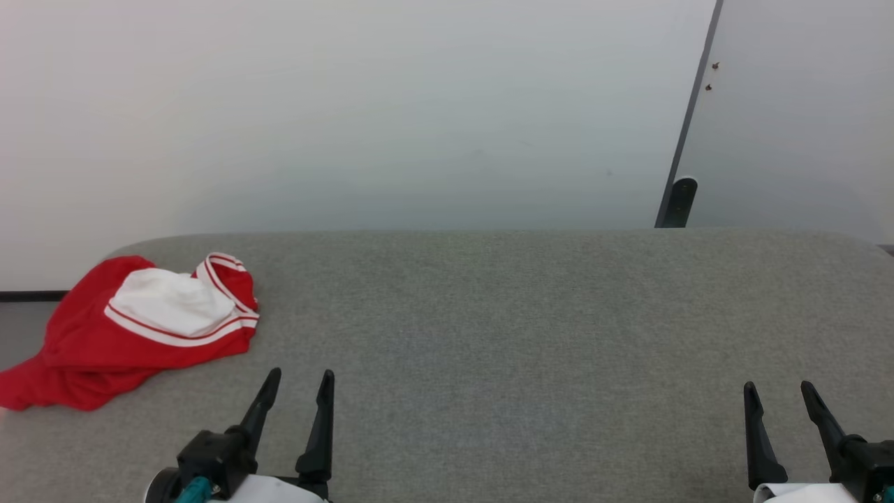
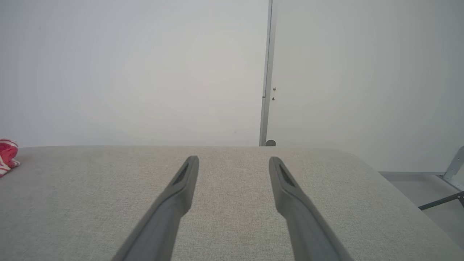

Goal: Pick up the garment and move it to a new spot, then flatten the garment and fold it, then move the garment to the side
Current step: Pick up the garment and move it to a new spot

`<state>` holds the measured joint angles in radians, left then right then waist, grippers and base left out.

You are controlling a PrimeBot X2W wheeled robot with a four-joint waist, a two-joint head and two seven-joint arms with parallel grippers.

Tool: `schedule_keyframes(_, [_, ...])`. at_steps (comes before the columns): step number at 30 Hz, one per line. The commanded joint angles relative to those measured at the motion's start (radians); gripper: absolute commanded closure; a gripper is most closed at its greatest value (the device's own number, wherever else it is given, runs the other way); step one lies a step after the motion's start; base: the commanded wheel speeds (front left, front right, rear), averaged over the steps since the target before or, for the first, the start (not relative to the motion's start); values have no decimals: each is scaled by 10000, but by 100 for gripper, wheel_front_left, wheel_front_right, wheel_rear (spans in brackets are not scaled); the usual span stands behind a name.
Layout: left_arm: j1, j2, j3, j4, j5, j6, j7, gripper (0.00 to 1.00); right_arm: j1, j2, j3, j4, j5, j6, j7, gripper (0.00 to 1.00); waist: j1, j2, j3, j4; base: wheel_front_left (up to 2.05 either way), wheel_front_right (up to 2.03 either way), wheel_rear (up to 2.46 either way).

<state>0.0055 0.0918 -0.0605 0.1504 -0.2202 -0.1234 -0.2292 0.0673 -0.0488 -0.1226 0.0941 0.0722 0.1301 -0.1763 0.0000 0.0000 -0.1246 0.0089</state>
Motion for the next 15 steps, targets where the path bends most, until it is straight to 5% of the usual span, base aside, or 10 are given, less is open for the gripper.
schedule_keyframes(1, [38,-11,15,12,214,-44,-75,0,46,-21,-28,-72,-233,9,-85,0,0,0,-31,71,0,0,0])
schedule_keyframes(15, [-286,148,689,757,1015,7,-330,0,110,-11,828,-14,-1150,8,-343,0,0,0,-348,1643,0,0,0])
